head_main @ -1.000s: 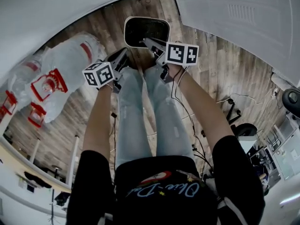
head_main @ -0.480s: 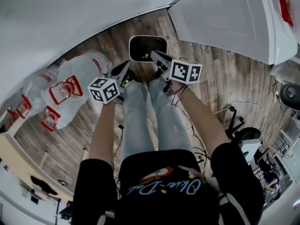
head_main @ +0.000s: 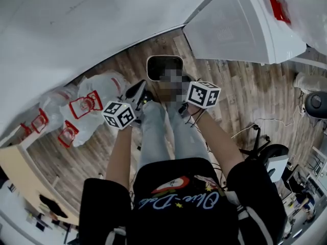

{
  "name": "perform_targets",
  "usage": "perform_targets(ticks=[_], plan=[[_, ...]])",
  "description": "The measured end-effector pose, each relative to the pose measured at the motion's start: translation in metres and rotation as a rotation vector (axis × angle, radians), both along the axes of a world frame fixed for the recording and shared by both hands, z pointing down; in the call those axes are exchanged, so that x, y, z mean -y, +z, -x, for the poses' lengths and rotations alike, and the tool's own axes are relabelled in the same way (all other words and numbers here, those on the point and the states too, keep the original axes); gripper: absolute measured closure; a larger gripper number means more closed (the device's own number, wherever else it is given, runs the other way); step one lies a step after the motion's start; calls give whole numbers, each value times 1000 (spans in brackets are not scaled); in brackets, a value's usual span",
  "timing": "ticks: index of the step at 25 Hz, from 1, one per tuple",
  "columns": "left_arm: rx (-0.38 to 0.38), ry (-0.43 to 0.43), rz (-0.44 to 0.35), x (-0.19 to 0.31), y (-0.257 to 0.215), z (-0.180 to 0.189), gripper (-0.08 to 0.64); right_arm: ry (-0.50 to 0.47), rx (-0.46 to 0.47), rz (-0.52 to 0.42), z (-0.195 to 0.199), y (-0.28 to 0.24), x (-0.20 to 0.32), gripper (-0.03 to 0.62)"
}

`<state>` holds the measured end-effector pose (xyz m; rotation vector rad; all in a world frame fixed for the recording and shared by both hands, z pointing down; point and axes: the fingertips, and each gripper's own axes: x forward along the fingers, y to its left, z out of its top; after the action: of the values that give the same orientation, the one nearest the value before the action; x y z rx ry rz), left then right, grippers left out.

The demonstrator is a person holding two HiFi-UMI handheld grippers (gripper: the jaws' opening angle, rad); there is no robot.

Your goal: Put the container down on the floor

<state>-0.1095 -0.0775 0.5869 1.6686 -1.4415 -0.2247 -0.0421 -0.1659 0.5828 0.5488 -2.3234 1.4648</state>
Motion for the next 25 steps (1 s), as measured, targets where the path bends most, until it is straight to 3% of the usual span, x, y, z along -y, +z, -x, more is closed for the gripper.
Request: perform_targets(ticks=[12,17,25], plan=[[102,12,-99,5,-105,4,552,11,65,-151,-8,-103,4,592],[147,24,-148,5,-150,1,552,26,135,-208,-6,-150,6,592],[141,-2,-212,0,-200,-3,552,-20,193,-311,-1,-207,-2,592]])
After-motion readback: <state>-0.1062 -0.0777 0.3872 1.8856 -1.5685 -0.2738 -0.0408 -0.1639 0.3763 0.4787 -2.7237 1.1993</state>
